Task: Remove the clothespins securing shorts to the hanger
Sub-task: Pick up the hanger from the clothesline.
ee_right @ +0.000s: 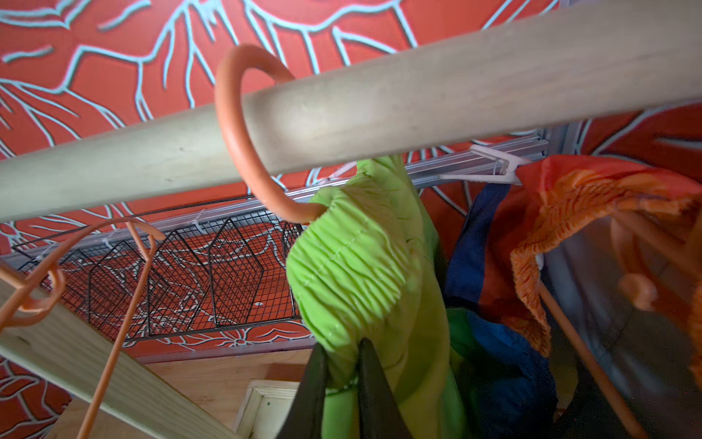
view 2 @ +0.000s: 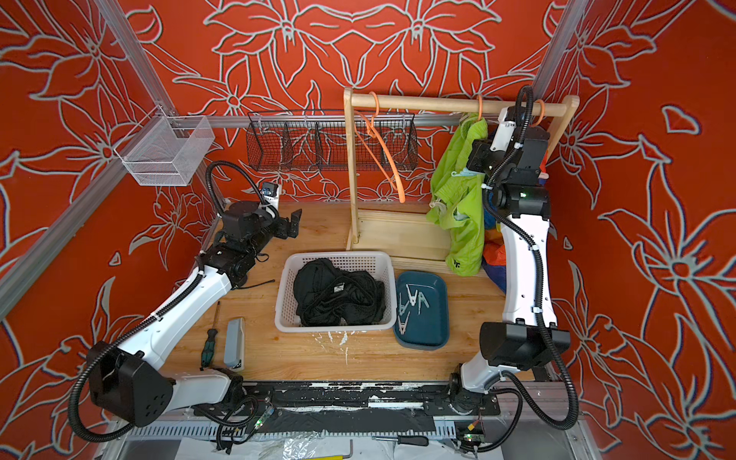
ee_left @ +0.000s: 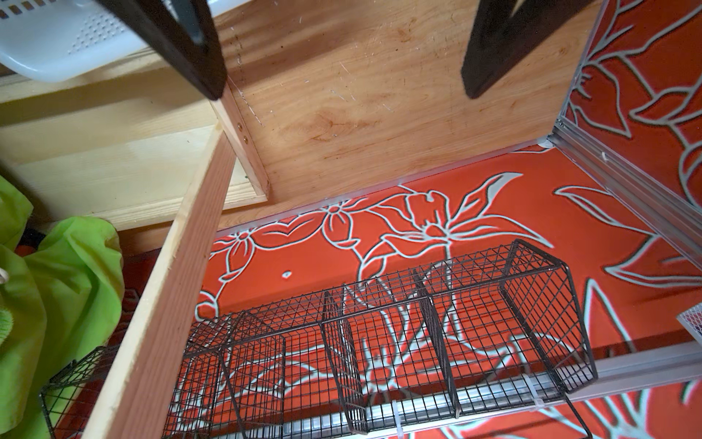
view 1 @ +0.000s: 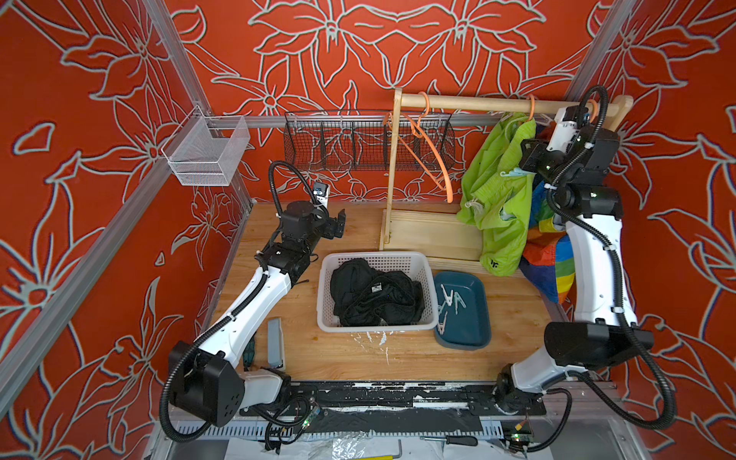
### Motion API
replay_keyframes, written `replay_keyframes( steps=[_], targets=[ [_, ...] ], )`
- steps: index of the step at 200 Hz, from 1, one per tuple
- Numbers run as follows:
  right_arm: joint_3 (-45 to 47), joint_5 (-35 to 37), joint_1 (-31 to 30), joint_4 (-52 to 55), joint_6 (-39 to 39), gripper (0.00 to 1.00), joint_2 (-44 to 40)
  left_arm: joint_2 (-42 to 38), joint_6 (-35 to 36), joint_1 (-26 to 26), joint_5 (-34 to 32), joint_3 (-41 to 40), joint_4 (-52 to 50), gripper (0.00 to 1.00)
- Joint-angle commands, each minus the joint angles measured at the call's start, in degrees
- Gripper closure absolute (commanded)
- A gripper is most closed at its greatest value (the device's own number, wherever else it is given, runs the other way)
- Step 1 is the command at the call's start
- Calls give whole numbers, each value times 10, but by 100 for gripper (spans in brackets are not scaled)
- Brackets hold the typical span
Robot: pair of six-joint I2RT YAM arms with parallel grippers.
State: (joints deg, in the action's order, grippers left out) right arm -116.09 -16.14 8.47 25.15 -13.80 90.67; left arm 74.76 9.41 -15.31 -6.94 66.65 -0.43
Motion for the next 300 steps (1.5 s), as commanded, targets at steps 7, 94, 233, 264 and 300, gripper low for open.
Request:
replay_keyframes(
  steps=[7,94,233,264,300],
  targets=[
    [-72,-38,2,-75,3,100,-19,-3,8,5,3,5,11,3],
    [-122,-111,-4,64,9,100,-55,-3,10,5,0,5,10,3],
    [-137,-253,-5,399,64,100,-162,-8,14,5,-9,5,11,3],
    [-101,-346,-6,374,22,100,-196,-9,12,5,-9,5,12,3],
    [-47,-448,-7,239,-92,100,-221,-10,15,5,-15,1,15,3]
  ],
)
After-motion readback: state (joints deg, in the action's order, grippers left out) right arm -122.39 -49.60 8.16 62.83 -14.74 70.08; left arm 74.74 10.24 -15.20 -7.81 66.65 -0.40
